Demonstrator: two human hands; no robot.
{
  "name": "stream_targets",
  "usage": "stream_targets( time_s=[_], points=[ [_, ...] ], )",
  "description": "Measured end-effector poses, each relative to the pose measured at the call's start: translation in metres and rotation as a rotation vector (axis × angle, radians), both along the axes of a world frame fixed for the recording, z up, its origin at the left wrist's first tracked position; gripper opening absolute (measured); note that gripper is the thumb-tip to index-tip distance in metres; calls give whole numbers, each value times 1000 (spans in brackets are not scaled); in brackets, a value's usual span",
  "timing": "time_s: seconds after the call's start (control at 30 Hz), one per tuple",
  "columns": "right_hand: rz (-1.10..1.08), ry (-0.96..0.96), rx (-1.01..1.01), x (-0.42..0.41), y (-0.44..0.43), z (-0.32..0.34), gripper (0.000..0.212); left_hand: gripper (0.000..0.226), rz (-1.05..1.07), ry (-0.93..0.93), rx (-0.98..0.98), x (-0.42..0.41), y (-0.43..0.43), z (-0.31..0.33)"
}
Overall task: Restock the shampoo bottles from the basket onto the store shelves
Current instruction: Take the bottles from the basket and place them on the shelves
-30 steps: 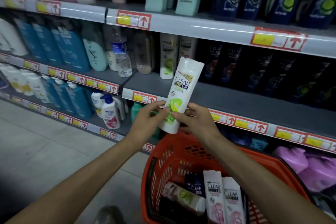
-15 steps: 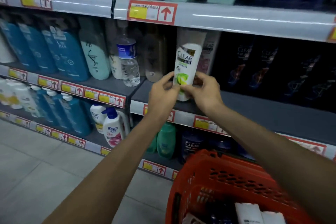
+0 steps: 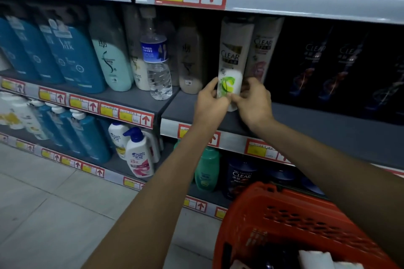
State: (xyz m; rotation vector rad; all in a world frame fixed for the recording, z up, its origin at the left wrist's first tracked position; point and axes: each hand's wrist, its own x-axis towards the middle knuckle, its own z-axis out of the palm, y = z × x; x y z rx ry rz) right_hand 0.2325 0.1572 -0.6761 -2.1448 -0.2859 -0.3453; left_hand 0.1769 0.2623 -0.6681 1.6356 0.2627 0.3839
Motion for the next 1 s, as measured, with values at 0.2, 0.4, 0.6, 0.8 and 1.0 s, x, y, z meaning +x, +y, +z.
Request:
stream_targets(
  time_s=[0.2,0.4,0.6,0.8,1.0],
  points=[
    [30,122,-164,-21,-25,11,77,81,-74,150,223,-33,10,6],
    [148,145,-409,-70,-77,59,96,103,-207,243,639,-82,2,43],
    [222,127,-667,-120,-138,89,119,109,-232,316,1050,-123,-31,78],
    [311,221,-840,-172,-224,91,129,95,-295,230,1313,-166,-84,77],
    [433,298,-966,-232,-299,48,124,89,-451,180,1441,-205,-131,26]
  ],
)
